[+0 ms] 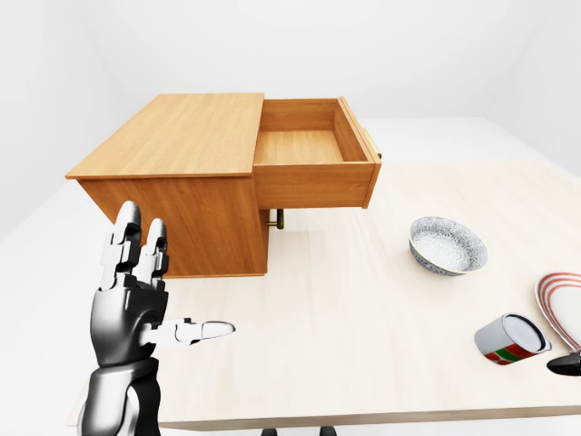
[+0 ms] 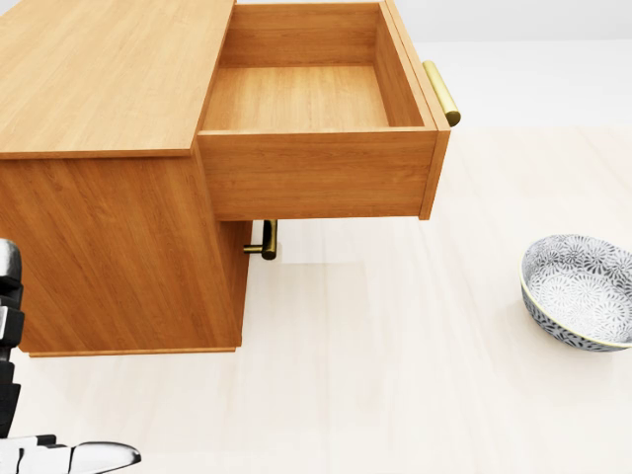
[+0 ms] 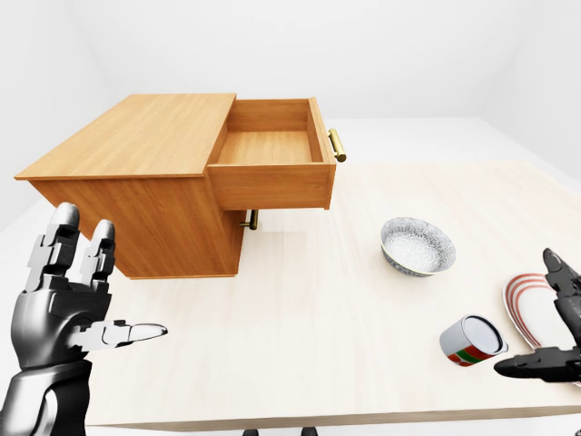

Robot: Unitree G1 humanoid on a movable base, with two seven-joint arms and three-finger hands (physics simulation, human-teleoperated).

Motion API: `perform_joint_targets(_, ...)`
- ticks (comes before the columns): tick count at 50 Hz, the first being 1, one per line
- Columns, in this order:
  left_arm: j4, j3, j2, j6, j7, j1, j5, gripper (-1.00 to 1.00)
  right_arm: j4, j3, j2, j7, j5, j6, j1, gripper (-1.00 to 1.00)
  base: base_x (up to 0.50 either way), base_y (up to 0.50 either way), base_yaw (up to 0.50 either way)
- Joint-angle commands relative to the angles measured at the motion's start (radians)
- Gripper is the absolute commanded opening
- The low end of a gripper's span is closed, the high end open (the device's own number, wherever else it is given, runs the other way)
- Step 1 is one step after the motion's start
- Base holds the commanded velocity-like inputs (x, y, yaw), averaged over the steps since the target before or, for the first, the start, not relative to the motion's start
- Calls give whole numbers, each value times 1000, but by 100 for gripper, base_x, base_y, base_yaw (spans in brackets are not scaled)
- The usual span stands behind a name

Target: Put the ketchup in the top drawer of the cabinet.

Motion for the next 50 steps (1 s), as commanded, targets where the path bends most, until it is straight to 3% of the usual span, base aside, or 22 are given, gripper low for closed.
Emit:
perform_joint_targets(1, -1, 0, 2, 0, 2, 0, -3, 100, 98, 38, 1, 0, -2, 0, 9, 100, 0, 0, 0)
perform_joint_targets(10, -3, 3, 1, 0, 1, -1, -4, 100, 178, 67, 2, 0, -2, 0, 14, 100, 0, 0, 0)
perform_joint_targets(22, 0, 2, 2, 0, 4, -3, -3, 100, 240, 174, -34, 0, -22, 0, -43, 100, 0, 0, 0)
perform_joint_targets(50, 13, 0, 4, 0, 7, -7, 0, 100, 338, 200, -42, 0, -20, 0, -3, 100, 0, 0, 0)
